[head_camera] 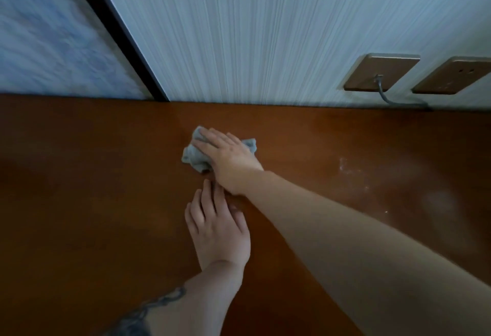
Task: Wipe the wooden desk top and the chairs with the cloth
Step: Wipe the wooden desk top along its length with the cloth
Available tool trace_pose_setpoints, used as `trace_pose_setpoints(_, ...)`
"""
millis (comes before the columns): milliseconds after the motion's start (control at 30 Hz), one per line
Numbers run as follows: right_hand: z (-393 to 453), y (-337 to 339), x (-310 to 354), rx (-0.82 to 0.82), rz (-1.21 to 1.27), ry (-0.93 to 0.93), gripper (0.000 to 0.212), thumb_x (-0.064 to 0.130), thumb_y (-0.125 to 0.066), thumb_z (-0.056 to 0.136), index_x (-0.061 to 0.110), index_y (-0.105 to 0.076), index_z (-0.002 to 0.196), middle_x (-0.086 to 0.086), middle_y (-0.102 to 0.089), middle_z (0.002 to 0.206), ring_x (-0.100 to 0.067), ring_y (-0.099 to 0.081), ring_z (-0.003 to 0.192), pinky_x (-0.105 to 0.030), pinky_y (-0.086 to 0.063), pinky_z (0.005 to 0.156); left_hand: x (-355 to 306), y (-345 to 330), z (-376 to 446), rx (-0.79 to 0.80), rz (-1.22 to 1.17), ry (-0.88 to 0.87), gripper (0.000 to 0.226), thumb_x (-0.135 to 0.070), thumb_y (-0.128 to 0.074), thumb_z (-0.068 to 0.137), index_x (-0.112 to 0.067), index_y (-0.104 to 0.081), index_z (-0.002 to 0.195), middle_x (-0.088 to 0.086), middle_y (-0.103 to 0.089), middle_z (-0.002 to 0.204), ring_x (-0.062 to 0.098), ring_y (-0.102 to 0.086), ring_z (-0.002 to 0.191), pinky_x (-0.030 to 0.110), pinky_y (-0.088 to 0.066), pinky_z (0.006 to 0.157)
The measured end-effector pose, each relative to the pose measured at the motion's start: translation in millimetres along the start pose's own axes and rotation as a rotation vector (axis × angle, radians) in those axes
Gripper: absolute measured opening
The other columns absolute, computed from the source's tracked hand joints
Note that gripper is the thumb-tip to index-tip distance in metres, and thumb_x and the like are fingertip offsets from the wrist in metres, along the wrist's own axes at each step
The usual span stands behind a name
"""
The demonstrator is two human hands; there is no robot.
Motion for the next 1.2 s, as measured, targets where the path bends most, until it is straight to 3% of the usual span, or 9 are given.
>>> trace_pose_setpoints(100,26,15,-44,-0.039,-0.018,-0.178,0.069,0.005,-0.051,0.091,0.023,-0.024,0.152,0.001,-0.013,0.161,-0.017,-0.010,0.147,-0.029,0.000,0.116,0,0,-1,0.000,0.001,-0.004,0.051,-0.028,-0.041,0.092,-0.015,-0.044,0.141,0.007,-0.040,0.149,0.026,-0.028,0.135,0.049,-0.028,0.113)
trace_pose_setpoints(200,-13,45,-99,-0.354,0.011,-0.512,0.060,0.008,-0.048,0.090,0.014,-0.034,0.148,-0.007,-0.026,0.157,-0.024,-0.021,0.145,-0.034,-0.010,0.116,0,1,0,-0.020,-0.009,-0.018,0.048,-0.027,-0.036,0.094,-0.014,-0.045,0.140,0.008,-0.042,0.147,0.027,-0.031,0.134,0.050,-0.030,0.112)
trace_pose_setpoints(333,-91,42,-105,-0.500,0.014,-0.906,0.063,0.010,-0.042,0.095,0.012,-0.018,0.153,-0.006,-0.011,0.161,-0.021,-0.007,0.148,-0.035,-0.003,0.120,-2,2,1,-0.033,-0.041,-0.012,0.054,-0.030,-0.028,0.091,-0.012,-0.047,0.139,0.008,-0.043,0.146,0.027,-0.033,0.134,0.051,-0.030,0.112)
trace_pose_setpoints(533,-31,13,-21,-0.097,-0.023,-0.173,0.065,0.008,-0.046,0.094,0.018,-0.019,0.153,0.001,-0.009,0.162,-0.014,-0.004,0.148,-0.029,0.003,0.118,-3,2,0,-0.033,-0.024,-0.034,0.054,-0.031,-0.029,0.090,-0.011,-0.047,0.138,0.011,-0.042,0.146,0.030,-0.034,0.133,0.052,-0.028,0.111)
trace_pose_setpoints(733,-112,42,-114,-0.459,-0.066,-0.922,0.063,0.014,-0.038,0.098,0.013,-0.009,0.155,-0.005,-0.003,0.162,-0.019,0.001,0.149,-0.035,0.007,0.119,-6,2,-1,-0.016,-0.032,-0.039,0.053,-0.028,-0.029,0.091,-0.009,-0.045,0.138,0.012,-0.042,0.146,0.031,-0.032,0.134,0.053,-0.025,0.112)
trace_pose_setpoints(800,-130,30,-78,-0.451,-0.051,-0.860,0.067,0.013,-0.042,0.096,0.012,-0.009,0.155,-0.006,-0.002,0.162,-0.020,0.002,0.149,-0.035,0.009,0.118,-4,2,0,-0.028,-0.044,-0.040,0.052,-0.027,-0.032,0.090,-0.008,-0.045,0.137,0.013,-0.042,0.145,0.032,-0.032,0.134,0.053,-0.025,0.111)
trace_pose_setpoints(933,-97,7,-23,-0.142,0.008,-0.311,0.068,0.015,-0.044,0.096,0.019,-0.010,0.155,0.002,0.002,0.162,-0.012,0.008,0.147,-0.029,0.013,0.116,-7,4,-1,-0.064,-0.037,-0.072,0.044,-0.018,-0.045,0.093,-0.007,-0.045,0.135,0.016,-0.042,0.144,0.034,-0.033,0.132,0.053,-0.025,0.109)
trace_pose_setpoints(1100,-163,24,-87,-0.325,-0.025,-0.691,0.065,0.011,-0.042,0.098,0.019,-0.012,0.155,0.000,-0.001,0.162,-0.014,0.004,0.148,-0.033,0.007,0.119,-6,6,-3,-0.088,-0.100,-0.060,0.044,-0.017,-0.045,0.092,-0.007,-0.045,0.135,0.015,-0.041,0.145,0.034,-0.031,0.133,0.054,-0.022,0.110)
trace_pose_setpoints(1200,-204,1,-29,-0.368,0.016,-0.667,0.069,0.009,-0.046,0.092,0.016,-0.017,0.154,-0.003,-0.007,0.161,-0.016,0.001,0.148,-0.037,0.003,0.119,-5,6,-1,-0.092,-0.130,-0.066,0.049,-0.022,-0.038,0.087,-0.005,-0.047,0.133,0.017,-0.041,0.144,0.037,-0.032,0.132,0.054,-0.022,0.110)
Point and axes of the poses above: each hand's wrist, its own z-axis towards the middle knuckle, its own y-axis out of the back of the hand, x = y × z, the point moved 8 cm from there along z, towards the middle knuckle
